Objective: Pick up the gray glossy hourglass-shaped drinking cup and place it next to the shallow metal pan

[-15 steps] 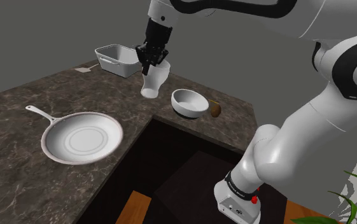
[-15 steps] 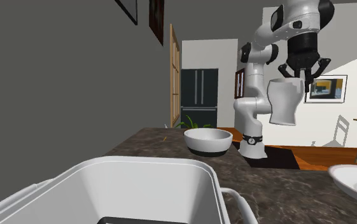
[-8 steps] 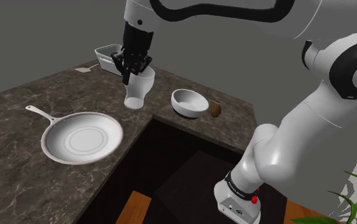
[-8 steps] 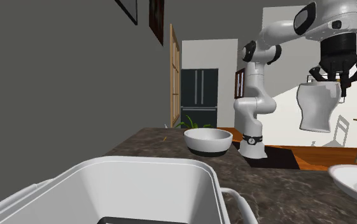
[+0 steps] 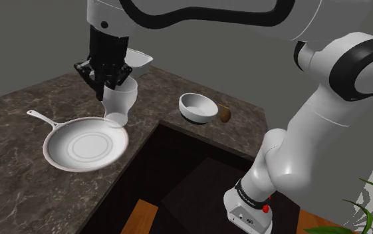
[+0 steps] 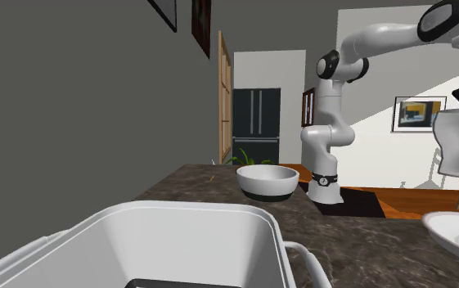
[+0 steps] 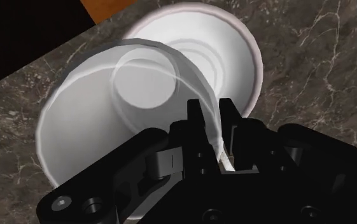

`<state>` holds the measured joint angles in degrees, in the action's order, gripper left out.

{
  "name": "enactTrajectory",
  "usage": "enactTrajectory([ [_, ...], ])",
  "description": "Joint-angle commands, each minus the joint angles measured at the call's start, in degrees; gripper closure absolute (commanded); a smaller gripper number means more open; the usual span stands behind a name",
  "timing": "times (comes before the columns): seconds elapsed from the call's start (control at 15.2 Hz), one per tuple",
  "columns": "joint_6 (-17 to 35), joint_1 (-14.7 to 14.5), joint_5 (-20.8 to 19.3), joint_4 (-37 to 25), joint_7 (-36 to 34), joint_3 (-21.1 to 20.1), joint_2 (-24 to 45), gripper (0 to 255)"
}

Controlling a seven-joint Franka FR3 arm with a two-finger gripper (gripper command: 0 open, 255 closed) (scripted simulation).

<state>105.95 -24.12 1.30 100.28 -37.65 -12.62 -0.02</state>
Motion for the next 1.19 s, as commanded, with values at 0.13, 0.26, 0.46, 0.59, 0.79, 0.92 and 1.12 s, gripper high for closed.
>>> enactTrajectory([
  [0.13, -0.1, -2.9, -2.2, -6.2, -5.8, -2.5, 6.2, 255],
  [0.26, -0.6, -4.5, -3.5, -9.7, -8.5, -3.5, 9.3, 255],
  [0.46, -1.8, -7.2, -5.5, -15.8, -12.3, -4.6, 14.5, 255],
  [0.59, -2.9, -9.2, -7.0, -20.6, -14.6, -5.2, 18.3, 255],
  [0.79, -5.4, -12.7, -9.3, -29.1, -17.8, -5.6, 24.7, 255],
  [0.92, -7.2, -14.9, -10.6, -34.7, -19.3, -5.6, 28.6, 255],
  [1.12, -4.6, -14.5, -10.4, -31.5, -19.4, -5.6, 28.0, 255],
])
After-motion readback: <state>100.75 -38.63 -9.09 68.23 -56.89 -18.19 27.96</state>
